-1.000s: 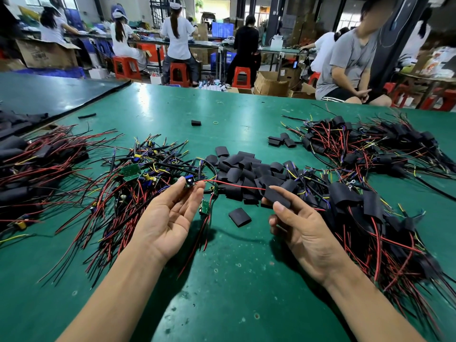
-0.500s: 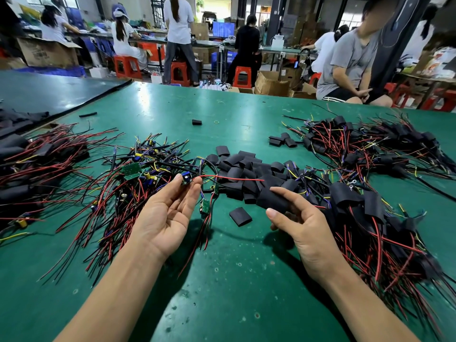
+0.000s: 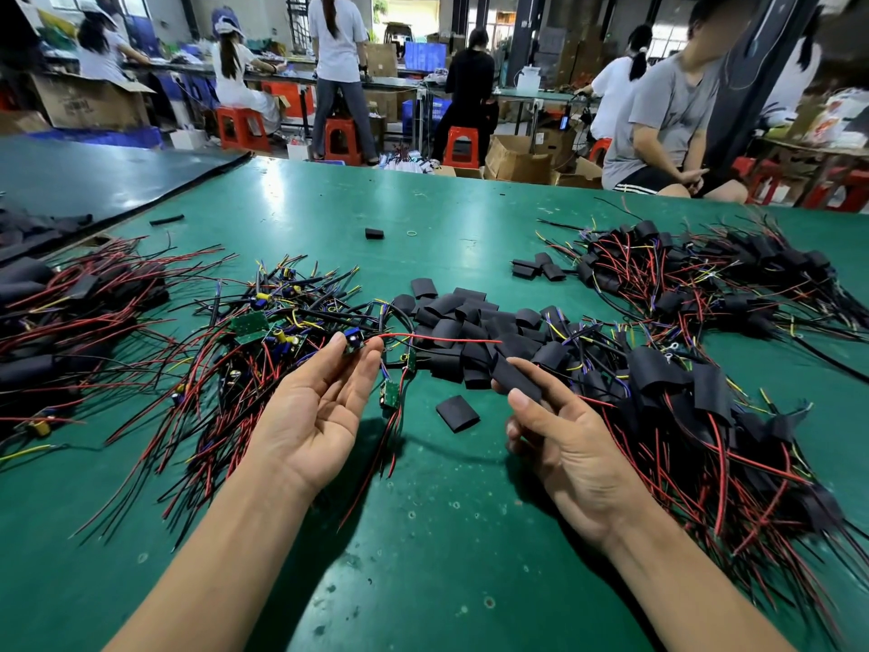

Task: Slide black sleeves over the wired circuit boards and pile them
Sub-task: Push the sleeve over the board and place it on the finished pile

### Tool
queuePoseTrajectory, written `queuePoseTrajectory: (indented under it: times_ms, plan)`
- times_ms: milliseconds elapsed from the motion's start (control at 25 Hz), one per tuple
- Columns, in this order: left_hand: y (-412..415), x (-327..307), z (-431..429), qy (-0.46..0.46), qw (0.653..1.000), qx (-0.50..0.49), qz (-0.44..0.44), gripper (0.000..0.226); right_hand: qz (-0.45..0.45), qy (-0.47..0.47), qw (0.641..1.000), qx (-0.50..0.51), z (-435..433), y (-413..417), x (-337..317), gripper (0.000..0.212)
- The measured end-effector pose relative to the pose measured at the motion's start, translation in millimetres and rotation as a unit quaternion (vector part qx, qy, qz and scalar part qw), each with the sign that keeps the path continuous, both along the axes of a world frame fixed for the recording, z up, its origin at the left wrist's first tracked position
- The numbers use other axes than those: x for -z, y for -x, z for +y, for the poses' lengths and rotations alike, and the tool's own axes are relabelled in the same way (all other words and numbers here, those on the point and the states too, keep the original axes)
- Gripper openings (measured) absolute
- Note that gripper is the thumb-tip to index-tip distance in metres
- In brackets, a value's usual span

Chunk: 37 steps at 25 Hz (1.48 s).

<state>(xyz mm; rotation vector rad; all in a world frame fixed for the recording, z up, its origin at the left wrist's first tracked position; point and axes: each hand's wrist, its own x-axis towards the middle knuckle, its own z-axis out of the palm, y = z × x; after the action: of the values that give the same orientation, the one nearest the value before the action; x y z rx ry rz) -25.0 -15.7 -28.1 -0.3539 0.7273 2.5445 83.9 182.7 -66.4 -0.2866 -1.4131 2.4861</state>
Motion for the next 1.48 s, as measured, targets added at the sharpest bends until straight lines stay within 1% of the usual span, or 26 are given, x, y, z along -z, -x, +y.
queuePoseTrajectory:
  times_ms: [80,320,520,680,760,880,1040,1240,1480]
  plan:
    - [-0.2,0.1,0.1,0.000,1.000,0.001,0.000,0.012,-0.011,0.022,1.000,-0.011,-0.7,-0.7,-1.7,0.044]
    - [-1.7,0.2,0.6,0.002,1.000,0.003,0.000,0.013,-0.016,0.040,0.999,-0.023,-1.9,-1.9,-4.4,0.042]
    - [-2.6,1.3,0.7,0.019,1.000,0.001,0.016,0.024,-0.013,0.063,0.998,-0.013,-0.3,-1.6,-4.2,0.045]
    - [-2.9,1.8,1.2,0.026,1.000,0.002,0.015,0.020,-0.009,0.068,0.998,-0.010,-0.5,-3.4,-6.2,0.035]
    - [-2.8,2.4,1.8,0.029,0.999,0.003,0.014,0.016,-0.008,0.067,0.998,-0.008,-1.1,-3.9,-7.5,0.034]
    - [-2.4,3.1,1.6,0.029,0.999,0.003,0.016,0.020,-0.011,0.060,0.998,0.001,-2.3,-3.1,-8.8,0.037]
    - [-2.1,3.2,0.3,0.043,0.999,0.003,0.026,0.025,-0.013,0.048,0.999,0.017,-3.2,-1.8,-8.9,0.036]
    - [-3.8,3.9,1.9,0.086,0.996,0.007,0.038,0.011,-0.006,0.016,0.998,0.066,1.2,-0.2,-8.7,0.047]
    - [-5.0,1.8,2.3,0.096,0.994,0.015,0.040,0.008,-0.004,-0.062,0.995,0.081,6.2,-1.9,-8.9,0.053]
